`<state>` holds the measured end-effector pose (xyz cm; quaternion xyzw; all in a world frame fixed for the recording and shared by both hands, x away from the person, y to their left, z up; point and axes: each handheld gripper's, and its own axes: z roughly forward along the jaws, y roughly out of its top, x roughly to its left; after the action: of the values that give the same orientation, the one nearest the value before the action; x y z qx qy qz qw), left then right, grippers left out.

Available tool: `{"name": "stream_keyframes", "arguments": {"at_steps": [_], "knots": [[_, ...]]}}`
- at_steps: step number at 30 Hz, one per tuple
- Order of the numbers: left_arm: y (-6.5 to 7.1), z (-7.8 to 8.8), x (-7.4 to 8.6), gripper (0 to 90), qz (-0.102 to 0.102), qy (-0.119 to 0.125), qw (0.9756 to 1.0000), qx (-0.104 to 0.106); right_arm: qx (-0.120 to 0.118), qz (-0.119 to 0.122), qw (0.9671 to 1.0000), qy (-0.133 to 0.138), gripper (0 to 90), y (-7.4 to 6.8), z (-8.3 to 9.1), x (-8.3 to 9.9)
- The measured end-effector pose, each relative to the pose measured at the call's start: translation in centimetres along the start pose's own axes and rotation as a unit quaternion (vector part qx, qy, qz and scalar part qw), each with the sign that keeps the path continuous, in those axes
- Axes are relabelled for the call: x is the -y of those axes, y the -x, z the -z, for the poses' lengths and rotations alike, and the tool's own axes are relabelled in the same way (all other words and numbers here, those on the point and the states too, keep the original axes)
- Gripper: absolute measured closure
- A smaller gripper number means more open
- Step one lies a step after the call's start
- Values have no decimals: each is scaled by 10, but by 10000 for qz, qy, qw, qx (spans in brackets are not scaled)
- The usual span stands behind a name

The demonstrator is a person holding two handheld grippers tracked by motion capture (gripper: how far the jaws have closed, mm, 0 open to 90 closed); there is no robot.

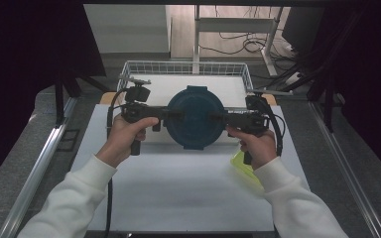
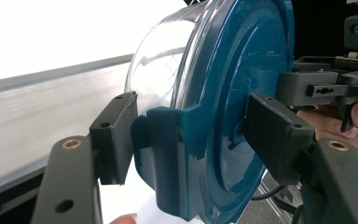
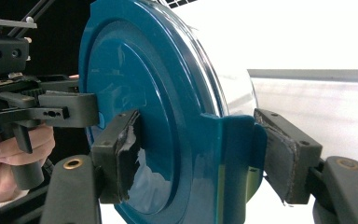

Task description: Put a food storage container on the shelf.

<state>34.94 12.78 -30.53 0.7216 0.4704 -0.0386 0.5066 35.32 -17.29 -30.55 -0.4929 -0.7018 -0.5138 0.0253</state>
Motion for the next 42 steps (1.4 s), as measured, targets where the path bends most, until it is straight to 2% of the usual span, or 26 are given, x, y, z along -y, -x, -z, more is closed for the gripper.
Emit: {"name": "stream_keyframes", "arguments": {"at_steps": [8, 15, 28, 42], "knots": [[0, 1, -9, 364, -52, -3, 10000, -43, -53, -10, 10000, 11, 334, 2, -1, -8], [-2, -1, -14, 364, -20, -20, 10000, -15, -25, 8, 10000, -3, 334, 3, -2, -15], [-6, -5, -42, 364, -82, -48, 9999, -76, -104, -82, 9999, 33, 336, 11, -7, -36], [-13, -6, -61, 364, -36, 11, 10000, -46, -45, 4, 10000, 34, 337, 11, -12, -59]]}}
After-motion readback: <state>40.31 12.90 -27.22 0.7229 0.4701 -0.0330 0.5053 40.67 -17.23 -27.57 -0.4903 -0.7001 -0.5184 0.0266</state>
